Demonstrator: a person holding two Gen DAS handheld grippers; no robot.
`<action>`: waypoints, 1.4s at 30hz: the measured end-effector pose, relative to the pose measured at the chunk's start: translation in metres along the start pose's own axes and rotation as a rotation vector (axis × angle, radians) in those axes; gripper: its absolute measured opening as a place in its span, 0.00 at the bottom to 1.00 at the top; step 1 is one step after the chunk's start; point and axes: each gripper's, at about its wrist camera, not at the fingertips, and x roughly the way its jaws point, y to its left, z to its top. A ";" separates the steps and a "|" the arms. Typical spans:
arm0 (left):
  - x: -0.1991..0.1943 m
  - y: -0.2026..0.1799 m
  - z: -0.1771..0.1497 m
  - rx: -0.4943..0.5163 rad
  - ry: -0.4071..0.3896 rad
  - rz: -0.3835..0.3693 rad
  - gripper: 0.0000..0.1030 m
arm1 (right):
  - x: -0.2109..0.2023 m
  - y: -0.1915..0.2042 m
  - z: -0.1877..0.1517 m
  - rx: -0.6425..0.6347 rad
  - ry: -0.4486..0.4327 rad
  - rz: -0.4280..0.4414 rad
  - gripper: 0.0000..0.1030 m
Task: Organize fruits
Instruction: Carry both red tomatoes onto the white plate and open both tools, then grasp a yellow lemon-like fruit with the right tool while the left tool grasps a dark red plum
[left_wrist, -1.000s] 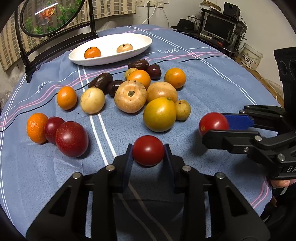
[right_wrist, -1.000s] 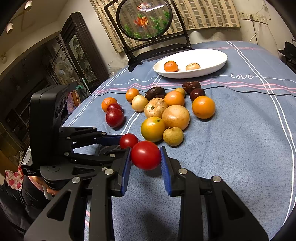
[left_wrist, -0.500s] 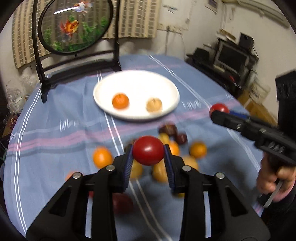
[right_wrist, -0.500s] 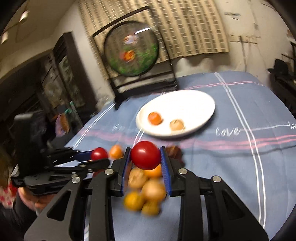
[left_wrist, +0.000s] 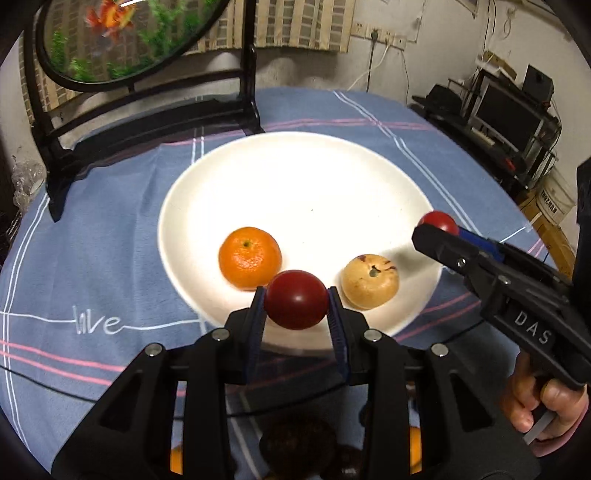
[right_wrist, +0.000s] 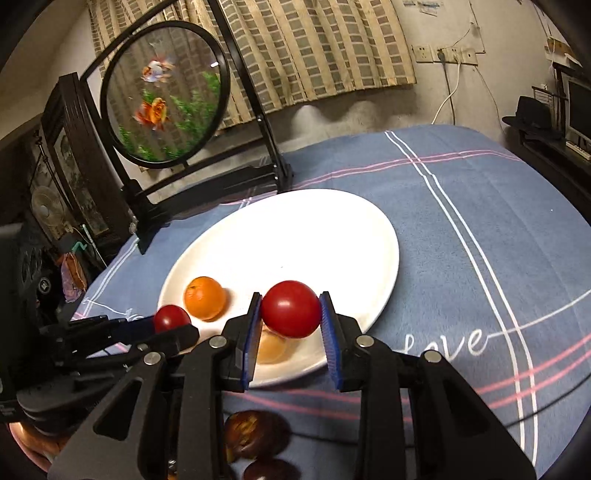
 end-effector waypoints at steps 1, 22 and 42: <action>0.004 -0.001 0.001 0.005 0.010 0.003 0.32 | 0.002 0.000 0.001 -0.004 0.006 0.003 0.30; -0.118 0.008 -0.069 -0.048 -0.158 0.044 0.93 | -0.085 0.040 -0.034 -0.151 -0.044 0.087 0.52; -0.143 0.033 -0.194 -0.127 -0.139 -0.053 0.93 | -0.119 0.105 -0.137 -0.568 0.107 0.223 0.52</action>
